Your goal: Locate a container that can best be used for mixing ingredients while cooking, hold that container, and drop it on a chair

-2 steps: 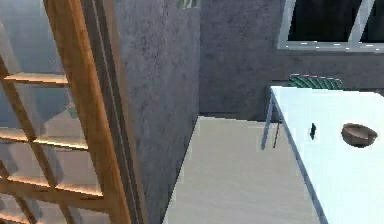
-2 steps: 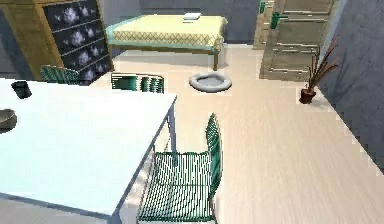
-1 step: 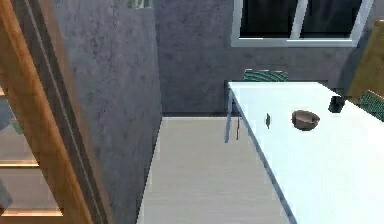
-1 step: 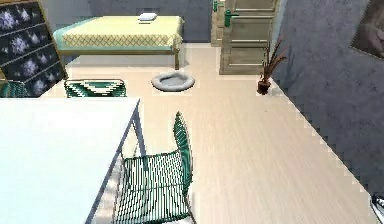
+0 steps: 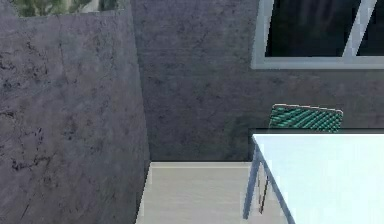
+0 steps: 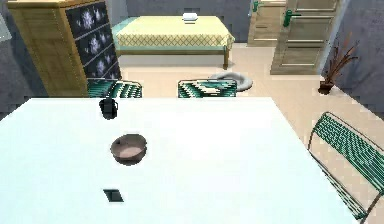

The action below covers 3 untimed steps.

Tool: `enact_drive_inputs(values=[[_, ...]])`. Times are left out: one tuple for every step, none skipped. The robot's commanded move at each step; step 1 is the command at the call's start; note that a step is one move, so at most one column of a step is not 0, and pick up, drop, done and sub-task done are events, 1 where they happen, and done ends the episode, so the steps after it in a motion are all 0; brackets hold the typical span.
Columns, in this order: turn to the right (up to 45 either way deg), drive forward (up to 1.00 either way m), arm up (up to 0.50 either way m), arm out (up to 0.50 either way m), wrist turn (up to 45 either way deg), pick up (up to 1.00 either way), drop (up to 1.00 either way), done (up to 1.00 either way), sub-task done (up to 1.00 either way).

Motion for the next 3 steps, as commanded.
enact_drive_inputs(values=[[-15.0, 0.00, 0.00, 0.00, 0.0, 0.00, 0.00, 0.00, 0.00], [0.0, 0.00, 0.50, 0.00, 0.0, 0.00, 0.00, 0.00, 0.00], [0.0, 0.00, 0.36, 0.00, 0.0, 0.00, 0.00, 0.00, 0.00]])
